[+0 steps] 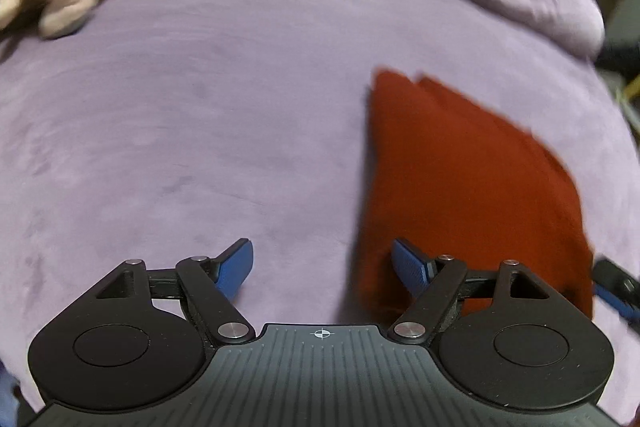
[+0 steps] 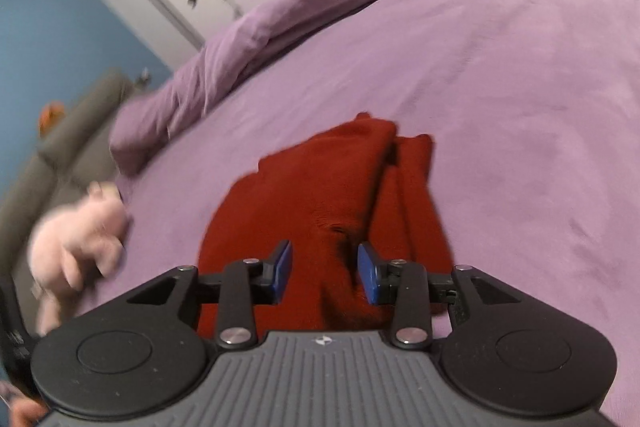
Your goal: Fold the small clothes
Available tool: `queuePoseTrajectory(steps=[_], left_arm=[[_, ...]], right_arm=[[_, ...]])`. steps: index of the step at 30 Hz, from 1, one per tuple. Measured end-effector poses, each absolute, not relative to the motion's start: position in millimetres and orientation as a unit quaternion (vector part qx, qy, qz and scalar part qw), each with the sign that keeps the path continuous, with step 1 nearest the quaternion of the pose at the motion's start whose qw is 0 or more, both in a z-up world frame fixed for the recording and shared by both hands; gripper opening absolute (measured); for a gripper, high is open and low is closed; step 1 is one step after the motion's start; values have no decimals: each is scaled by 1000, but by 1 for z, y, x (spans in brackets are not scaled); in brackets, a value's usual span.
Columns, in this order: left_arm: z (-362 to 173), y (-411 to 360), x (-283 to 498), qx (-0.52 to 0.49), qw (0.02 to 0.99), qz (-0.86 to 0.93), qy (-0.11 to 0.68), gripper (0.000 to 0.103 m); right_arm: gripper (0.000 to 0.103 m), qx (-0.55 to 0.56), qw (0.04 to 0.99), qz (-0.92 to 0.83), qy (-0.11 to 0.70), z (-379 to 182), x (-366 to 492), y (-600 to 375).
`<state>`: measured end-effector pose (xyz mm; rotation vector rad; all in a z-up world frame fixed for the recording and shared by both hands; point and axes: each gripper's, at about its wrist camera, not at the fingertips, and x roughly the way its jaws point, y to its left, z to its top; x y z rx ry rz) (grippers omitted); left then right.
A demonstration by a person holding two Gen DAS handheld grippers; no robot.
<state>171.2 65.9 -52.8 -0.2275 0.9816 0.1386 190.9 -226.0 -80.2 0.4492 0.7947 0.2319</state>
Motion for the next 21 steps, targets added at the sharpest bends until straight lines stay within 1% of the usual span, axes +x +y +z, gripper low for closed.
queuePoseTrajectory(steps=[1, 2, 3, 5, 7, 9, 11, 12, 14, 15, 16, 17, 19, 21], left_arm=[[-55, 61, 174, -94, 874, 71, 472, 83], [-58, 58, 176, -78, 876, 76, 471, 86], [-61, 55, 178, -65, 875, 79, 473, 91], [-67, 54, 180, -50, 875, 83, 475, 95], [-73, 54, 179, -33, 877, 84, 471, 101], [-77, 50, 177, -9, 881, 85, 466, 102], [-75, 52, 174, -1, 881, 87, 465, 102], [-70, 53, 170, 0, 880, 92, 467, 102], [-57, 52, 158, 11, 879, 103, 465, 100], [-51, 52, 150, 17, 880, 104, 463, 100], [-45, 52, 143, 17, 880, 103, 463, 100], [-40, 52, 136, 13, 880, 97, 465, 100], [-33, 52, 123, -7, 878, 81, 472, 101], [-30, 52, 114, -25, 874, 66, 481, 101]], right_arm=[[24, 174, 896, 101, 397, -84, 196, -218], [21, 137, 897, 89, 410, -88, 199, -211], [22, 115, 897, 84, 419, -94, 201, -208], [19, 116, 896, 85, 421, -101, 199, -214], [19, 118, 896, 88, 419, -103, 201, -216], [20, 116, 894, 85, 424, -102, 201, -216], [22, 105, 894, 75, 428, -97, 200, -212], [28, 99, 896, 68, 428, -93, 195, -209], [44, 89, 896, 59, 431, -85, 182, -205], [64, 83, 892, 55, 441, -82, 174, -204], [75, 85, 889, 56, 447, -80, 164, -204], [77, 90, 887, 62, 449, -79, 154, -204], [84, 96, 877, 71, 466, -78, 139, -204], [86, 100, 870, 70, 478, -74, 128, -203]])
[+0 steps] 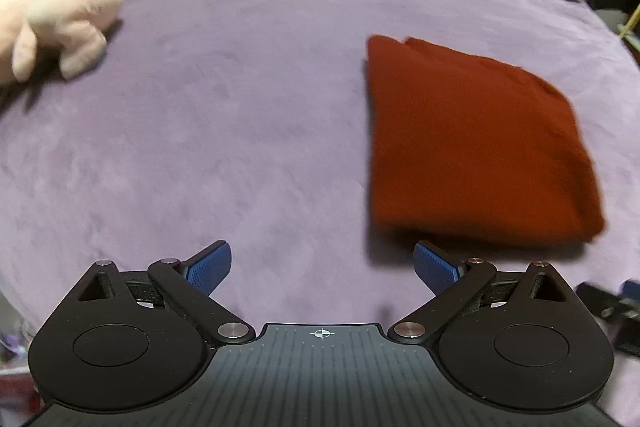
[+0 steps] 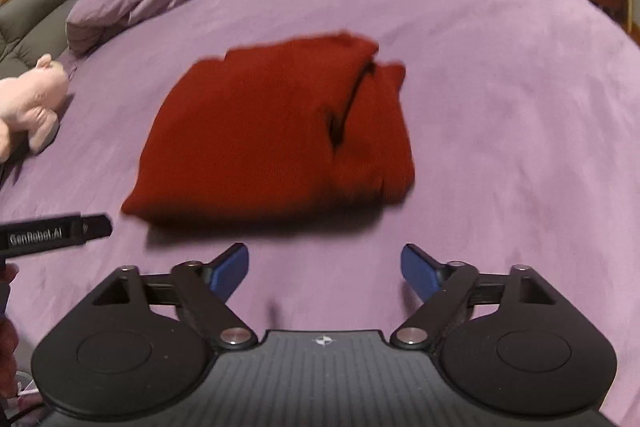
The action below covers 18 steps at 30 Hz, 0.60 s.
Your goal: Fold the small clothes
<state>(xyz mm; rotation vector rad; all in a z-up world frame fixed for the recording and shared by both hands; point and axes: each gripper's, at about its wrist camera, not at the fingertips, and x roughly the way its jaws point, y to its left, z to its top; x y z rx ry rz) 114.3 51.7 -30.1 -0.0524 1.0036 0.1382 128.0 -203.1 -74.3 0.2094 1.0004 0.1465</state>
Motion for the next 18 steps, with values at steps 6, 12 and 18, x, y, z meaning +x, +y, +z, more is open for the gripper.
queuePoseTrajectory(steps=[6, 12, 18], left_arm=[[-22, 43, 101, -3, 874, 73, 480, 101], [-12, 40, 99, 29, 872, 75, 484, 101], [-9, 41, 102, 23, 867, 61, 494, 101]], right_arm=[[98, 29, 889, 38, 455, -45, 112, -183], [98, -3, 880, 63, 471, -33, 122, -166], [98, -22, 868, 47, 494, -37, 129, -157]])
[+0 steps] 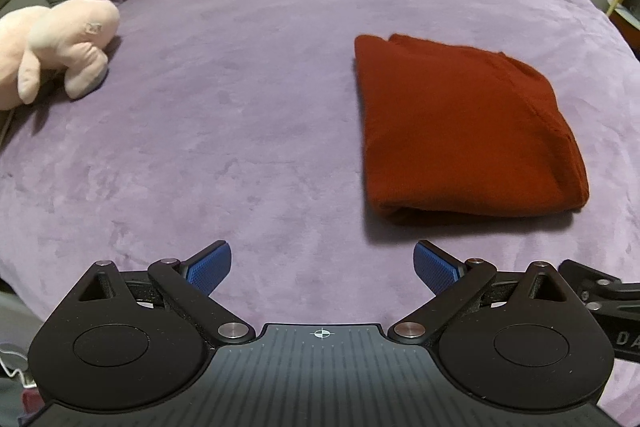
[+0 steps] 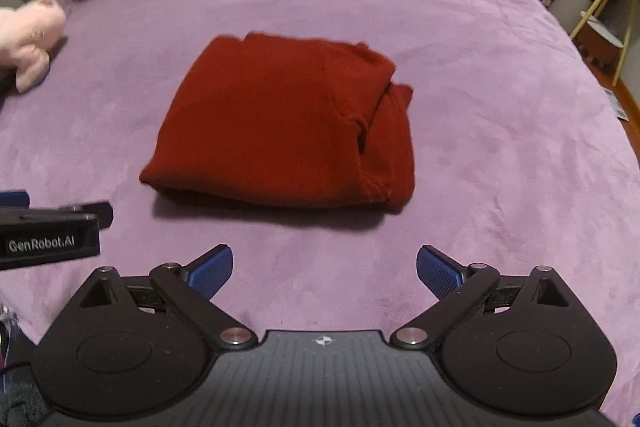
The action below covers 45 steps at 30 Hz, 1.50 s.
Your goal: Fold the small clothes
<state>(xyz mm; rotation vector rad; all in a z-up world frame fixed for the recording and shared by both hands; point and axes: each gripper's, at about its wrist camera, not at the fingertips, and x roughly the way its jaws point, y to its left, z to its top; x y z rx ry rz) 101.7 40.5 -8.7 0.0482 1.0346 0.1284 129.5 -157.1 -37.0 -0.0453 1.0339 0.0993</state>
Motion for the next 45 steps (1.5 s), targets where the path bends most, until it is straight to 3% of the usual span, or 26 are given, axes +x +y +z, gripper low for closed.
queuePoseTrajectory(steps=[45], left_arm=[[-2, 31, 107, 13, 856, 39, 515, 100]], right_arm=[[98, 5, 861, 0, 509, -33, 140, -169]])
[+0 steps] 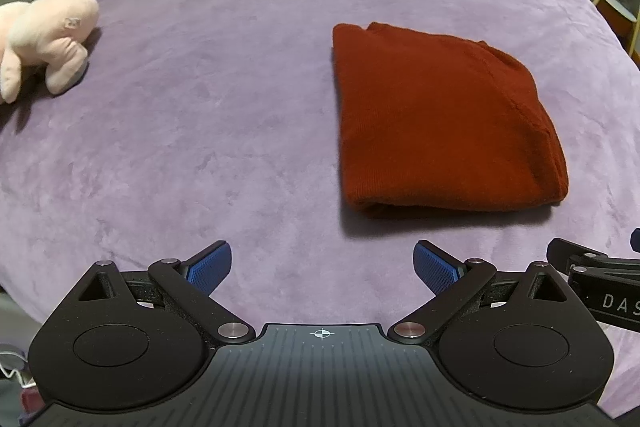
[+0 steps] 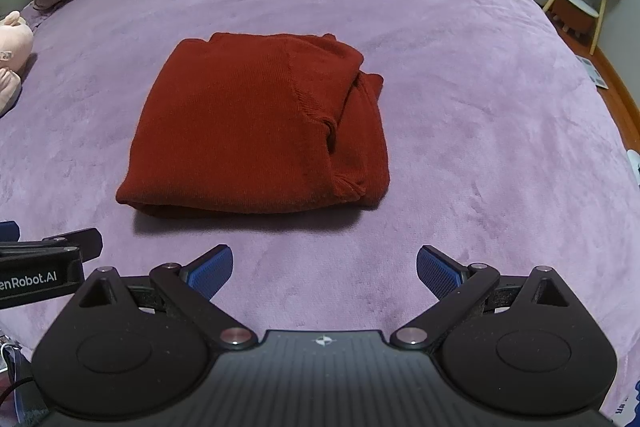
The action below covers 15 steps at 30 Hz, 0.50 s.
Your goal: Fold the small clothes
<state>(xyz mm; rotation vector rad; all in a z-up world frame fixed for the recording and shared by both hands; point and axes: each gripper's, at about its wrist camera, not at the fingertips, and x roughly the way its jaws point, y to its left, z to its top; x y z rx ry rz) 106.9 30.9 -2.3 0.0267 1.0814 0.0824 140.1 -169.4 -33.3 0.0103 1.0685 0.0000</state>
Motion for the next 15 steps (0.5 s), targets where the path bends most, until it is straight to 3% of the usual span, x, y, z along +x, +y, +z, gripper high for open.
queuePoseTrajectory(steps=[15], left_arm=[[-3, 31, 107, 12, 856, 38, 516, 99]], right_arm=[[98, 9, 862, 2, 507, -34, 139, -170]])
